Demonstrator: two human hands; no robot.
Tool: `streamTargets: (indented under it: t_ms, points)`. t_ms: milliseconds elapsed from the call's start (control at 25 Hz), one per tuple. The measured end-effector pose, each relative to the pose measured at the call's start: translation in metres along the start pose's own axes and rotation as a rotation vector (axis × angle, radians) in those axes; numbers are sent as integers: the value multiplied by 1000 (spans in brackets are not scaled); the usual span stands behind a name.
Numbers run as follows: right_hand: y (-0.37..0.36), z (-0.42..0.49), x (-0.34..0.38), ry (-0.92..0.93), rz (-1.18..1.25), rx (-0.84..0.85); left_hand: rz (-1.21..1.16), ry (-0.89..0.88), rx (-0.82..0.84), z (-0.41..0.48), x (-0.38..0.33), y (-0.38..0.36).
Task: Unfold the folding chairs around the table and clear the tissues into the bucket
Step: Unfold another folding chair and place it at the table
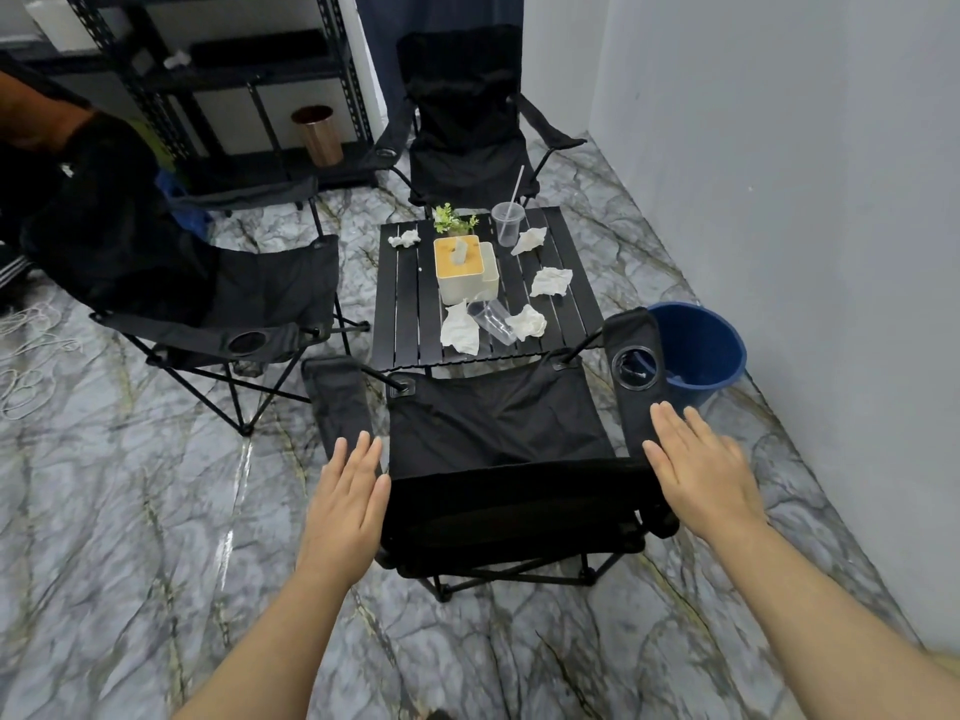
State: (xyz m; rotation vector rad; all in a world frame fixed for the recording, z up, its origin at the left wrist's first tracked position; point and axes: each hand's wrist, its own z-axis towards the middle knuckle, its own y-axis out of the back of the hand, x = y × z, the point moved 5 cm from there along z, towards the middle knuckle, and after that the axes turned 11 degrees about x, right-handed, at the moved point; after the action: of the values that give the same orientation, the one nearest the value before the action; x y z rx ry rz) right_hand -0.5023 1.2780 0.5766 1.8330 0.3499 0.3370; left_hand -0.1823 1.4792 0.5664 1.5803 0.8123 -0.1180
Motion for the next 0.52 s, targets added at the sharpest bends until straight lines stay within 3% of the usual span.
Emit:
streamTargets:
  t_ms: [240,360,520]
  points:
    - [-1,-6,3,2,-58,21,63,12,-40,-2,-2,1]
    - [8,-7,11,-1,-3,42,-21,31,-65,-6,-5,7]
    - [32,8,90,167,163,61,-41,113,-141,-16,29,41]
